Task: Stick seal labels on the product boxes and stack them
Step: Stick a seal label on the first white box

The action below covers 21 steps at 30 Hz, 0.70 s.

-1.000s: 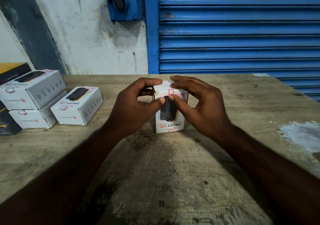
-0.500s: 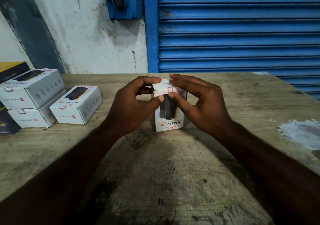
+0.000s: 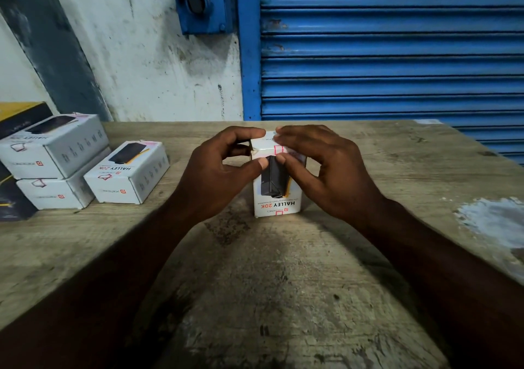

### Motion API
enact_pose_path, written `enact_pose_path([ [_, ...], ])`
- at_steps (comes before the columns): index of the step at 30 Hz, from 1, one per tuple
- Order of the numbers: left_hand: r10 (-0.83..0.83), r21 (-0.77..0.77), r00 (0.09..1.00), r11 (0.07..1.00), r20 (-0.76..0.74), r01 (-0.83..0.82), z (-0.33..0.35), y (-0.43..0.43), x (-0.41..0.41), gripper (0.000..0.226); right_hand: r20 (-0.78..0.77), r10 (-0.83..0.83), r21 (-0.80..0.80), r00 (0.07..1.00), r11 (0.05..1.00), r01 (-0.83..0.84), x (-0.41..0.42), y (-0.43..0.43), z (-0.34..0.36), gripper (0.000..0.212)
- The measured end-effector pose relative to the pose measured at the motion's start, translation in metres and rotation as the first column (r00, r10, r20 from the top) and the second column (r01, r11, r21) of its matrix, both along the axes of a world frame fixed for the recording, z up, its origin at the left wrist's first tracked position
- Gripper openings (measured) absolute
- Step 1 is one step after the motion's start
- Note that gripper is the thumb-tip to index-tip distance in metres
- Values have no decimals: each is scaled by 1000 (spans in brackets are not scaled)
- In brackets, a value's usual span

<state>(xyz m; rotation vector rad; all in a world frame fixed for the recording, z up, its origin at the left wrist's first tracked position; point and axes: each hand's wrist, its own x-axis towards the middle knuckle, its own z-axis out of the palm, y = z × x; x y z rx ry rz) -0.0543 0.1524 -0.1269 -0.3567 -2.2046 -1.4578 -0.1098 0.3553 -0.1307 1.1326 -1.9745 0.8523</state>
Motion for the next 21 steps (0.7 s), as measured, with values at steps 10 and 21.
enact_pose_path([
  [10,4,-24,1000,1000,1,-4,3,3,3,38,-38,57,-109,998,992,-60,3,-1,-1,18],
  [21,-37,171,994,985,105,18,8,15,8,17,615,142,-256,776,966,26,14,-12,-2,49],
])
